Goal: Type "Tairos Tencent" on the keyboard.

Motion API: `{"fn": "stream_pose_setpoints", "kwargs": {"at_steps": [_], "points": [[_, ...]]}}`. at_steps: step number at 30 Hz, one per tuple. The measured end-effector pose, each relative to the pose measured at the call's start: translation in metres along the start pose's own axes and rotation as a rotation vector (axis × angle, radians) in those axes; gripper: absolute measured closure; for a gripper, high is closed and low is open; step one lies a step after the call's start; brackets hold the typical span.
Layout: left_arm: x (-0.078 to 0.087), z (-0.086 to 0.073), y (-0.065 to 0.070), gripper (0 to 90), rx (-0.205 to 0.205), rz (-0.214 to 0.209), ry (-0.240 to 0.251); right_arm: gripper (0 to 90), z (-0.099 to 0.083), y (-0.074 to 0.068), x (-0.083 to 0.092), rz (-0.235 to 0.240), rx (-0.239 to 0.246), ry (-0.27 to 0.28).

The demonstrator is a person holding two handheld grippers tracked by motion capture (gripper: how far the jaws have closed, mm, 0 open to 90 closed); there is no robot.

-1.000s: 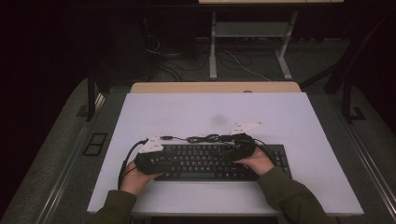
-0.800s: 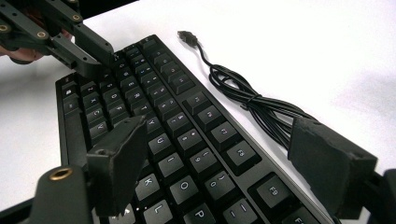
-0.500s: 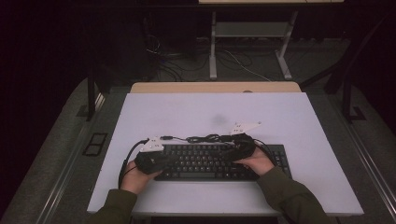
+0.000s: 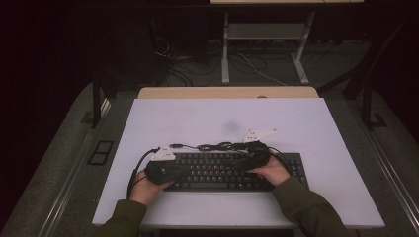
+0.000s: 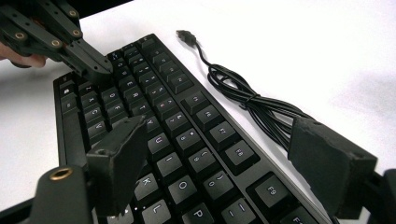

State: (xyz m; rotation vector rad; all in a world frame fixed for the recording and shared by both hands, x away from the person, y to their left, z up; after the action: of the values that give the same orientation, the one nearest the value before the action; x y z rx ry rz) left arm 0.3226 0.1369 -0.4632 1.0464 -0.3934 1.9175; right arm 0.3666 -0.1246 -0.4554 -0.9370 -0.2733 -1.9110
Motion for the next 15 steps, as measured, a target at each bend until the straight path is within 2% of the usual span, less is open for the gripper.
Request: {"fn": "stream_pose_setpoints", "kwargs": {"at_steps": [2,15], "points": [[-0.0015,0.0002,0.0,89.3,0.011,-0.01,0.001,19.7,-0.0001,-0.0001,-0.0002,-0.001,0.001,-0.001],[0.0027,0.0015,0.0011,89.3,-0.004,-0.007,0.01,19.8,0.0004,-0.0001,0.0004,-0.003,0.0,0.002]]}}
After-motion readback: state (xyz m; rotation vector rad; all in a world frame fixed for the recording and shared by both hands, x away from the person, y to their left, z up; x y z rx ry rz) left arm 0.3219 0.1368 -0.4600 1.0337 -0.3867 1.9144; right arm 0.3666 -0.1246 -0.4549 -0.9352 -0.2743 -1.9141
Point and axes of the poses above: each handheld gripper's, and its own axes: x roughly backward along the jaws, z roughly out of its top, y roughly to its right, the point moved 4 cm from there along -x, roughly forward along the jaws, and after that the axes turned 13 degrees about -y, right-handed, at the moved point
